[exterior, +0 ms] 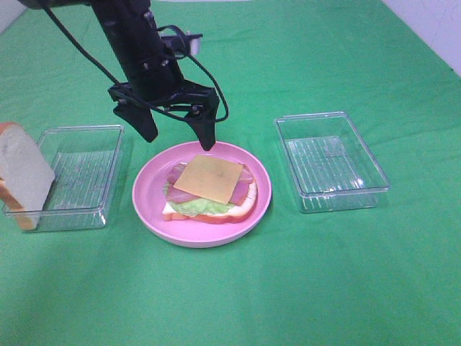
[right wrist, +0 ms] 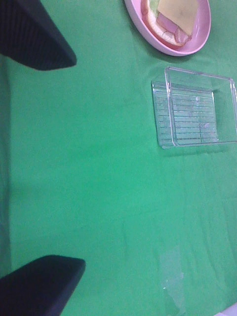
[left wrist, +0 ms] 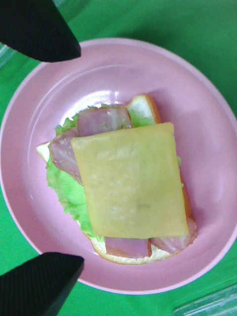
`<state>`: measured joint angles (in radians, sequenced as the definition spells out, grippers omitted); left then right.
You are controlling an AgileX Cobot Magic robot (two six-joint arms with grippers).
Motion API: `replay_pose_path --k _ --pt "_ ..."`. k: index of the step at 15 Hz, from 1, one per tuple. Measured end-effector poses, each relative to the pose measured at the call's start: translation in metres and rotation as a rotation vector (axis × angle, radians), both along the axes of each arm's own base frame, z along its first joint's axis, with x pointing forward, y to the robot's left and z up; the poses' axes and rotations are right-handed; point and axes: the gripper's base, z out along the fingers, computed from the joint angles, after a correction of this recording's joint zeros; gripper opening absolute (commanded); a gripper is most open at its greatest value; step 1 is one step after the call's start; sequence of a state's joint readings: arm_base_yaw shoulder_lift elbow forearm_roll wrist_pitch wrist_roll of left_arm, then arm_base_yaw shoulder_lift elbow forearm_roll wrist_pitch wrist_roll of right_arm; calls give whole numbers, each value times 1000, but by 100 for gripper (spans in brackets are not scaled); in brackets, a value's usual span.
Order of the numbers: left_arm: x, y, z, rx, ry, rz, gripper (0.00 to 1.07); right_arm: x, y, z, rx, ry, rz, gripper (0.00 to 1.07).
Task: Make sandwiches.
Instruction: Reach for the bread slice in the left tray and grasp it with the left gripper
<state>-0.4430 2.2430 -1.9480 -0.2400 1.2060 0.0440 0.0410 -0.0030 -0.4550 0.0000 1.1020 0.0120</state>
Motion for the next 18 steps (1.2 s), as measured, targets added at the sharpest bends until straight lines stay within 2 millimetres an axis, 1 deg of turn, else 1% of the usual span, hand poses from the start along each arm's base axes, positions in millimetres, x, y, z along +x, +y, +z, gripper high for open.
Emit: replay_pose_path --k 1,2,4,5,6,7,10,11,12,14,16,17,18 --pt "-1 2 8 7 -17 8 102 0 0 0 0 0 0 96" --pt "-4 12 35 54 -94 55 102 0 0 0 0 0 0 96" --pt "-14 25 63 109 -166 100 102 0 0 0 0 0 0 96" --pt "-22 32 75 129 -190 104 102 0 0 0 0 0 0 96" --pt "-27 37 80 141 -200 109 102 0 0 0 0 0 0 96" --pt "-37 48 90 152 -211 127 102 0 0 0 0 0 0 96" --pt "-63 95 115 181 -229 202 102 0 0 0 0 0 0 96" --pt "-68 112 121 186 -234 236 102 0 0 0 0 0 0 96" --pt "-69 137 124 188 -226 318 102 0 0 0 0 0 0 96" --pt "-65 165 123 197 -216 402 102 0 0 0 0 0 0 96" --pt "-62 185 123 179 -202 437 102 0 0 0 0 0 0 96" --pt "-60 189 120 168 -190 440 102 0 0 0 0 0 0 96" --pt "-57 189 115 154 -172 437 102 0 0 0 0 0 0 96"
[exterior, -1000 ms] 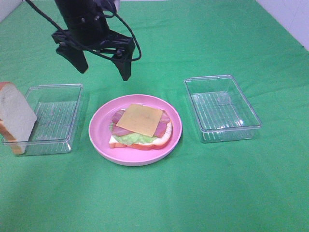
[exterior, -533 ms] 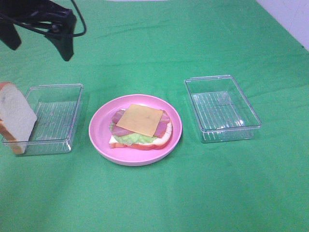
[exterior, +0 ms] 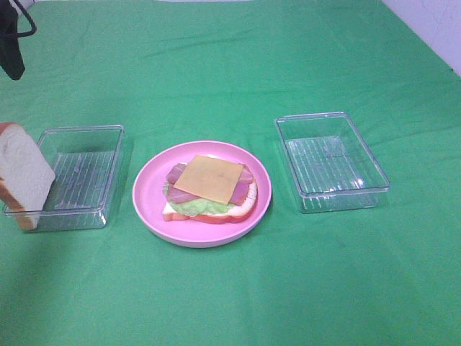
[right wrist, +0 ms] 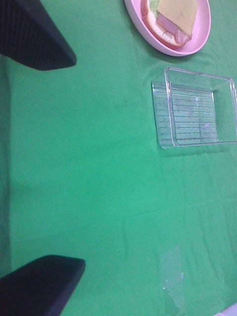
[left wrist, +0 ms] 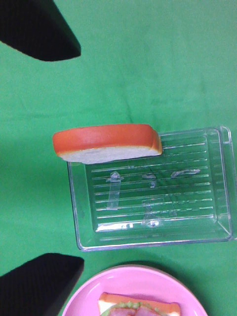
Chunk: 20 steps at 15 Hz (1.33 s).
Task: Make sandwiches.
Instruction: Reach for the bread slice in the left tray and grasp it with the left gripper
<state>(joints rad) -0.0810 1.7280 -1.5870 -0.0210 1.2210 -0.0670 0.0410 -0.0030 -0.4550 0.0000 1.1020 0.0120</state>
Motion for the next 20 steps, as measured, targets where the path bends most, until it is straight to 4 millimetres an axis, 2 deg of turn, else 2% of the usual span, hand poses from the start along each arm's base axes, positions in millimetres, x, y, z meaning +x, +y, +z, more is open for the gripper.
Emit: replay_pose_path --k 2,6,8,11,16,20 --pt "4 -1 -12 -6 34 -5 102 0 0 0 0 0 0 96" --pt "16 -2 -50 0 144 -10 101 0 0 0 0 0 0 96" --pt "20 1 -60 -1 171 -6 100 0 0 0 0 0 0 96" --pt "29 12 -87 4 240 5 100 0 0 0 0 0 0 96" --pt "39 13 -132 9 354 -10 100 0 0 0 0 0 0 96" --pt "40 10 -144 12 384 -25 92 0 0 0 0 0 0 96"
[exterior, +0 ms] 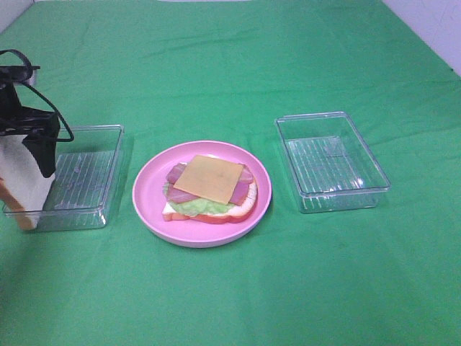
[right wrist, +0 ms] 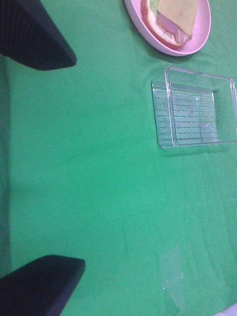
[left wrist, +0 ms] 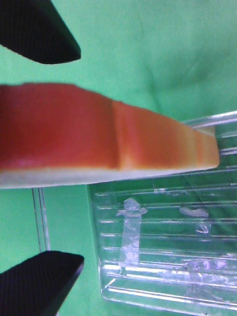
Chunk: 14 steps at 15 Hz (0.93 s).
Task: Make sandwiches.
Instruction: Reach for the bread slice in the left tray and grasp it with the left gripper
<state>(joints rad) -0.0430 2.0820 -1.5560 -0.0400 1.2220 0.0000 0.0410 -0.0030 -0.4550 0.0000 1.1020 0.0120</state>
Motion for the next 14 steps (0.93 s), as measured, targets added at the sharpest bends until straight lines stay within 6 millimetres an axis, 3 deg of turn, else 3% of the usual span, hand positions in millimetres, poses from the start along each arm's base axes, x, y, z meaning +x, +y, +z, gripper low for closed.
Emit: replay_pose_path --k 2,6,14 --pt "0 -2 0 -1 1 -11 72 0 0 0 0 0 0 96" --pt "0 -2 0 0 1 -16 3 0 0 0 0 0 0 96" --pt "0 -2 2 -4 -4 -9 0 0 0 0 -1 0 1 96"
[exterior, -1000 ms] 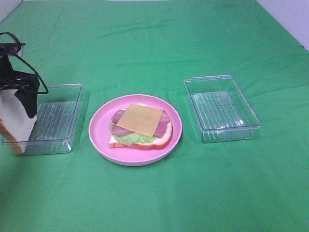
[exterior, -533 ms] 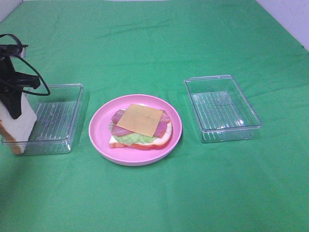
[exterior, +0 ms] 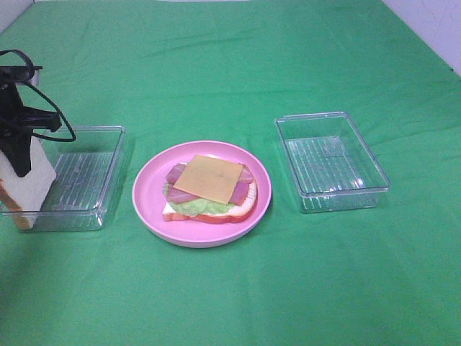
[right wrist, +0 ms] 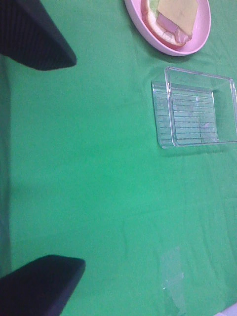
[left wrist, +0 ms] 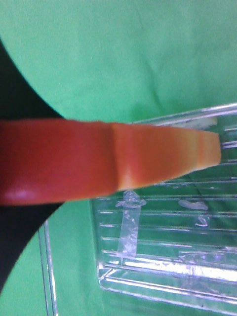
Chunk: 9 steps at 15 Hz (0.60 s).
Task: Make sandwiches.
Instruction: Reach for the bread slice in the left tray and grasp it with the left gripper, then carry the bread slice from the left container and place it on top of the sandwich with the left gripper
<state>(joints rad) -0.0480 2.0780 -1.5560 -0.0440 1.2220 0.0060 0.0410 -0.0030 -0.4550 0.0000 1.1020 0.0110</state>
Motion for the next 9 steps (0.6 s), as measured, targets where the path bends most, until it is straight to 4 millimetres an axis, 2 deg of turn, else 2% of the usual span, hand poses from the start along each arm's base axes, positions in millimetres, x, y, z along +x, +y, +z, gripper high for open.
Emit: replay_pose_path --k 2,4,5,6,9 --pt "-1 0 9 -3 -23 7 0 0 0 0 0 0 0 96" --pt "-5 0 31 -6 -78 16 0 0 0 0 0 0 0 96" --pt "-8 0 44 -7 -112 24 0 0 0 0 0 0 0 96" --pt "-17 -1 74 -31 -188 45 0 0 0 0 0 0 0 96" --pt "-31 -12 117 -167 -294 50 0 0 0 0 0 0 0 96"
